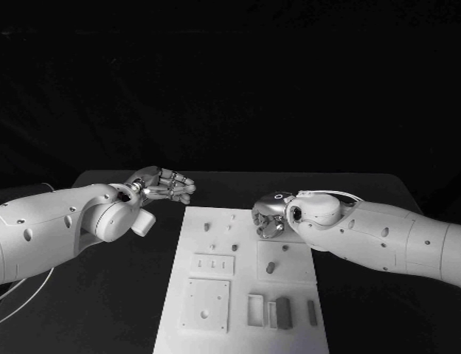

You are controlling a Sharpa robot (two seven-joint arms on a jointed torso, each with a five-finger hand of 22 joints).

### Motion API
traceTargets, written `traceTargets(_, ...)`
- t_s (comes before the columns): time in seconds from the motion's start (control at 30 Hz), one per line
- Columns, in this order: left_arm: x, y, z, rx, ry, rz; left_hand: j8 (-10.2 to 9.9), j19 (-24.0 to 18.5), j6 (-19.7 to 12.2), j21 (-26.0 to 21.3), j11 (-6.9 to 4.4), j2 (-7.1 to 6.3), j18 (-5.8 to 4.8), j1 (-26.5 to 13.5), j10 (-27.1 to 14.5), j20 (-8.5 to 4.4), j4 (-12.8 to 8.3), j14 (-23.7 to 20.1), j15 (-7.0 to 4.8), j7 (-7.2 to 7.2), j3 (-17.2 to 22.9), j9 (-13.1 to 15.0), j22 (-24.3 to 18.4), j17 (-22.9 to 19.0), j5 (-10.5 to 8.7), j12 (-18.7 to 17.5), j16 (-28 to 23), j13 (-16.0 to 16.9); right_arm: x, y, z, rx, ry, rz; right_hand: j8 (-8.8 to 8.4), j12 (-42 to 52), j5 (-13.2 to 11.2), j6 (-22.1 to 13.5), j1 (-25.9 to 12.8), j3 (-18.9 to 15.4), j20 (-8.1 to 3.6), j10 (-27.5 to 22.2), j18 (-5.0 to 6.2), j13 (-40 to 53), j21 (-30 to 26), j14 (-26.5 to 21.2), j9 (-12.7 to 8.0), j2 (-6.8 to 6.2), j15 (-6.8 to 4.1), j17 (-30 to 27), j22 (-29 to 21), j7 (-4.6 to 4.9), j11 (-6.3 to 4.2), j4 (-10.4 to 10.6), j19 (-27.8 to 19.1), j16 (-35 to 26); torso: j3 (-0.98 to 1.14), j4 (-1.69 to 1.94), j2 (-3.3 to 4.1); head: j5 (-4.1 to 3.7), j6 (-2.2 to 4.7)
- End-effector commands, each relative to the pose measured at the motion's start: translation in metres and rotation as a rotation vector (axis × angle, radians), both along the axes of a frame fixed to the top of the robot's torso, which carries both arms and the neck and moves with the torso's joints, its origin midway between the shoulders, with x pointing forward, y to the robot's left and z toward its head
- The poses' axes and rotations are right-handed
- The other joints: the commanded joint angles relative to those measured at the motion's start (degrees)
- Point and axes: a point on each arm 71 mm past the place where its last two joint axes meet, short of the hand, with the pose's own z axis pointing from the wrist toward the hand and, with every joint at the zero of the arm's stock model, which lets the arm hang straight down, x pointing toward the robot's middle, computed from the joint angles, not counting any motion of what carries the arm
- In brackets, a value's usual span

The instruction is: Assemble the parts on the task board

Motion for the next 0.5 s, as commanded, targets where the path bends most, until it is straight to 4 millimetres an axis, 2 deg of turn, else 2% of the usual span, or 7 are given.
traceTargets(0.03, -0.0001, -0.0011, 0.0019, -0.002, -0.007, -0.004, -0.33, 0.17, -0.16, -0.35, 0.21, 0.06, 0.91, -0.5, -0.02, -0.08, -0.05, 0.23, 0.13, 1.45, -0.13, -0.06, 0.09, 0.09, 0.05, -0.37, -0.24, -0.08, 0.0011, -0.0014, -0.002, -0.032, -0.008, -0.001, -0.32, -0.33, -0.18, 0.21, 0.37, 0.01, -0.26, -0.95, 1.14, -0.07, 0.23, 0.06, -0.1, 0.3, 0.22, 0.02, 1.5, 0.12, 0.95, -0.43, 0.05, 0.16, -0.07, 0.19, 0.31, -0.12, 0.09)
traceTargets(0.5, 0.0004, 0.0001, 0.0053, -0.002, -0.01, -0.003, -0.4, 0.25, -0.23, -0.38, 0.25, 0.06, 0.91, -0.69, -0.08, -0.09, -0.02, 0.32, 0.11, 1.48, -0.05, -0.12, 0.13, 0.25, 0.05, -0.47, -0.28, -0.1, 0.0018, -0.0009, -0.0072, -0.04, -0.012, 0.002, -0.29, -0.74, -0.17, 0.3, 1.14, 0.37, -0.39, -1.42, 1.14, -1.12, 1.33, -0.22, -0.43, 1.04, 0.47, -0.06, 1.48, -0.09, 1.22, -0.8, -0.2, 1.53, -0.06, 0.16, 0.54, 0.35, 0.08)
